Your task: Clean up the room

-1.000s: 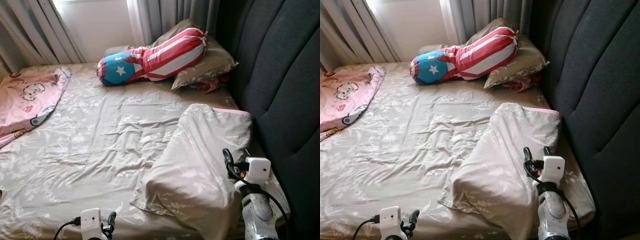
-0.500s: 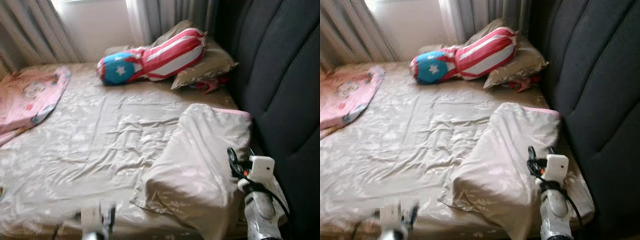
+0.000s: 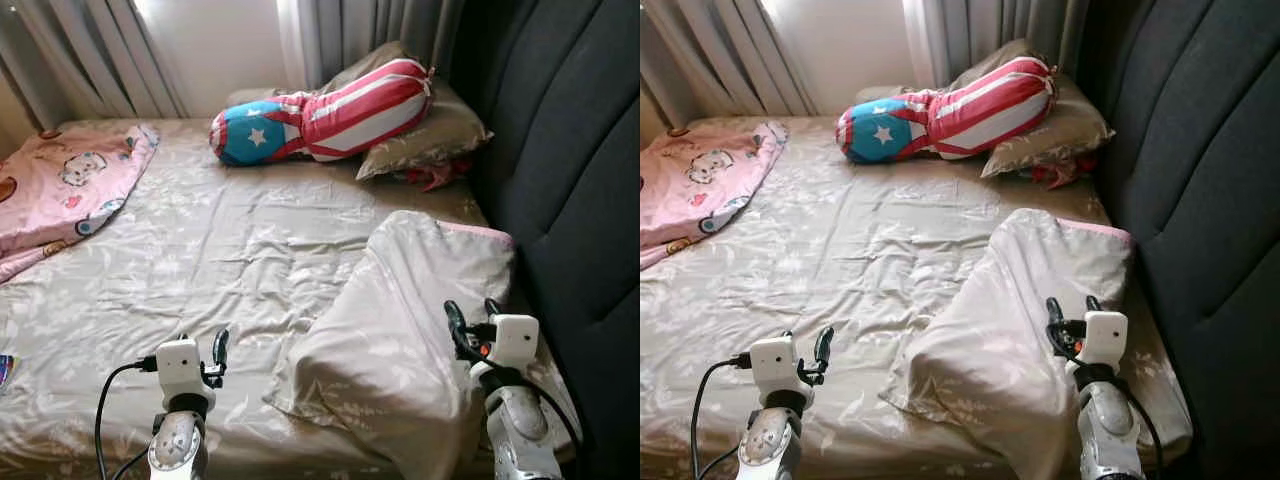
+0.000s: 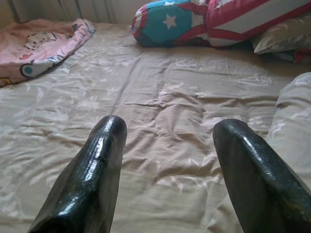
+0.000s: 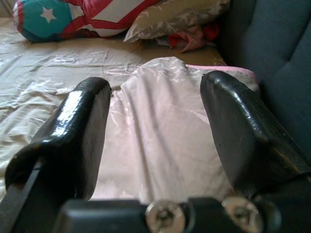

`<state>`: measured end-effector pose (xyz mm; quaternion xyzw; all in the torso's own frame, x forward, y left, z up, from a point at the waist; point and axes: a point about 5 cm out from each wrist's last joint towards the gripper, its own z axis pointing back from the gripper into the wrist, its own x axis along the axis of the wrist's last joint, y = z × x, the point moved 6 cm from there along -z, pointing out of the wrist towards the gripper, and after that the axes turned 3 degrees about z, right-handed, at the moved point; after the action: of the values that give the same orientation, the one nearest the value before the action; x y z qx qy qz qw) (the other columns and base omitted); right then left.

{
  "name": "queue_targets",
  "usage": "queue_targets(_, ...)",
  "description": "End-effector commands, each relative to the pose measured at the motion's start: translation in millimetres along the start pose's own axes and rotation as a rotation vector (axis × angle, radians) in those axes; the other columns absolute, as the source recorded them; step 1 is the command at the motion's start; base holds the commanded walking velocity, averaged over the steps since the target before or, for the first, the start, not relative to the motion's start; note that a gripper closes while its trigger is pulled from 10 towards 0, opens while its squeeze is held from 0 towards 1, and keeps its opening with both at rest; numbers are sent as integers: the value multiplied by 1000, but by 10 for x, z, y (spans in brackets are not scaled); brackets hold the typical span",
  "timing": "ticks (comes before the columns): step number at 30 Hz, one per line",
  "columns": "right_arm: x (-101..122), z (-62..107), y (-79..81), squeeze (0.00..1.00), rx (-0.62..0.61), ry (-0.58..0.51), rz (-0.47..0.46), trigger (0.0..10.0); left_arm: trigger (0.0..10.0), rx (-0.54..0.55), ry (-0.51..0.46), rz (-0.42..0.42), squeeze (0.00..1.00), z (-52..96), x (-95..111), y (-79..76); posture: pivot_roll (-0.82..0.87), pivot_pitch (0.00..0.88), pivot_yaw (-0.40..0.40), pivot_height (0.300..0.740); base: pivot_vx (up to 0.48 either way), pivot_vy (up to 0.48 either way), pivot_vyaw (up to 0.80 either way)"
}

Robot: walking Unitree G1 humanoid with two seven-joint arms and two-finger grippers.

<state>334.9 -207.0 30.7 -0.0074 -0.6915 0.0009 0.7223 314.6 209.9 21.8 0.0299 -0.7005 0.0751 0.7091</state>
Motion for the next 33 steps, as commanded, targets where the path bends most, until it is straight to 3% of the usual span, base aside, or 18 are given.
queue_targets(1,-76,28,-32,0,-14,40,25,10000,10000,-7,20,-3,0,52,-47,13,-184,0,-13,740,0,0,0)
queue_targets(5,-144,50,-38,0,-33,70,16,10000,10000,-23,24,-16,0,80,-58,14,-177,0,-13,730,0,0,0)
queue_targets(14,-129,101,174,0,9,38,-11,10000,10000,-27,48,-14,0,135,-68,57,-178,0,23,685,0,0,0)
queue_targets(20,-176,155,166,0,-37,43,-42,10000,10000,-19,47,-37,0,90,-6,190,-177,0,49,685,0,0,0)
queue_targets(26,-185,165,180,0,-44,46,-46,10000,10000,-44,48,-46,0,38,35,155,-196,0,60,685,0,0,0)
queue_targets(33,-229,184,73,0,-65,78,-24,10000,10000,-53,67,-28,0,66,-12,65,-201,0,46,685,0,0,0)
